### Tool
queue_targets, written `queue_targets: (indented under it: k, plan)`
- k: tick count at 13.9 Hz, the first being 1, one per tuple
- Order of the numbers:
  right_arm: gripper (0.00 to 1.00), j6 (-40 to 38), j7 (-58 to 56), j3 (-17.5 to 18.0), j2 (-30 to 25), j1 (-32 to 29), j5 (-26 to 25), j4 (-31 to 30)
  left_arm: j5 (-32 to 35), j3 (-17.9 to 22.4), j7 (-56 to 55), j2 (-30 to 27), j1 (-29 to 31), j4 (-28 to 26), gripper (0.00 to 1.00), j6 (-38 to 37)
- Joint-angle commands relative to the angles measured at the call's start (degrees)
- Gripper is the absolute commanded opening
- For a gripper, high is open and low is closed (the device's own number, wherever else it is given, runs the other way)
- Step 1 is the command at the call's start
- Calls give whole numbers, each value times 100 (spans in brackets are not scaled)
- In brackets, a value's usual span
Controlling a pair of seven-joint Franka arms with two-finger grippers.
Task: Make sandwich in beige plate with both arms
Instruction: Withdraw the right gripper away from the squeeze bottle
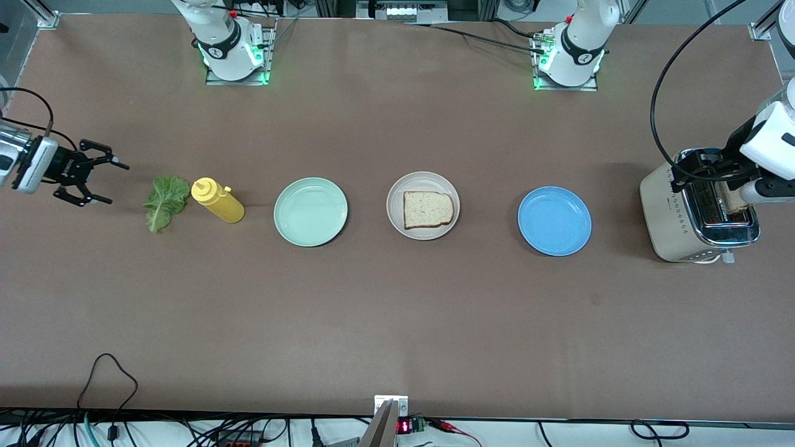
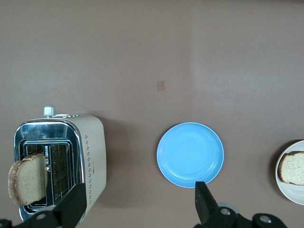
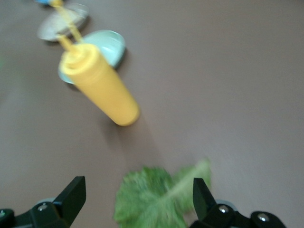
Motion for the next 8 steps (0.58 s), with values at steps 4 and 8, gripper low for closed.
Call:
queue_targets:
  k: [4,8]
  plan:
    - [100,720,4073,34,-534,622,-1589,14,93,-26,85,-100,35,-43,100,-49]
    - [100,667,6519,69,-693,1026,-2653,234,93,-26,85,-100,35,-43,100,-58]
